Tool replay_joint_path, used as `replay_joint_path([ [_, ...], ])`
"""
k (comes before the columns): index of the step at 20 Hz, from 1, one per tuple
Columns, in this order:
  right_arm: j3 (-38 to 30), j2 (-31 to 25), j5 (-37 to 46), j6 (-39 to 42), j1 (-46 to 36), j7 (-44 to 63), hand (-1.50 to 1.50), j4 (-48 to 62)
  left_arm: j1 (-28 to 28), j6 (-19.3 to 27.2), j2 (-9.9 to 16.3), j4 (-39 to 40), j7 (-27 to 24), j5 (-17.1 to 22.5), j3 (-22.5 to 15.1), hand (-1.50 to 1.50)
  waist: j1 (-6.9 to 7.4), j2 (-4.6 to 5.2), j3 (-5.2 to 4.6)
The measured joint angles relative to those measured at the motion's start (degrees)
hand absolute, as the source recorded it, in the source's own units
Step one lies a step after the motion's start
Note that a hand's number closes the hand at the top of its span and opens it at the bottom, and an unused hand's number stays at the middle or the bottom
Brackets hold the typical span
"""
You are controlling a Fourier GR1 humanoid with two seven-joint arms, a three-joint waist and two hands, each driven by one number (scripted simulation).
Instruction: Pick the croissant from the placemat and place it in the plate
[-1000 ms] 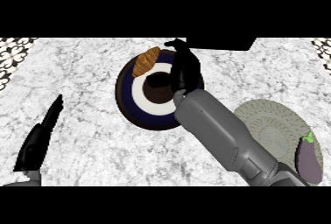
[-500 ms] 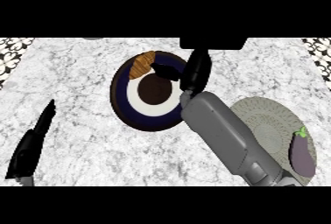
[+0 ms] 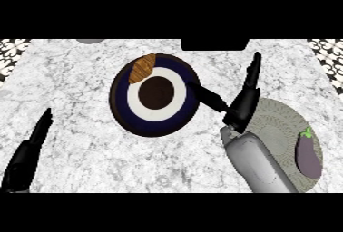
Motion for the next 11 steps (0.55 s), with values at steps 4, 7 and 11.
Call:
replay_joint_path([
  [4,-3.5,-1.7,-7.4,5.4,9.3,-13.4,-1.50,-5.4,-0.2,-0.1,-0.1,-0.5,0.6,-0.1,0.0,0.00,0.14,0.06,0.00],
  [7,-5.8,-3.4,-11.1,10.7,15.6,-20.0,-1.50,-8.9,-0.1,-0.4,0.0,-0.8,0.8,0.0,0.5,0.00,0.03,-0.03,-0.05],
  [11,-10.9,-3.6,-16.6,18.3,20.7,-29.0,-1.50,-7.8,-0.5,-0.7,-0.3,-1.3,1.7,-0.5,0.3,0.00,0.08,-0.07,-0.09],
])
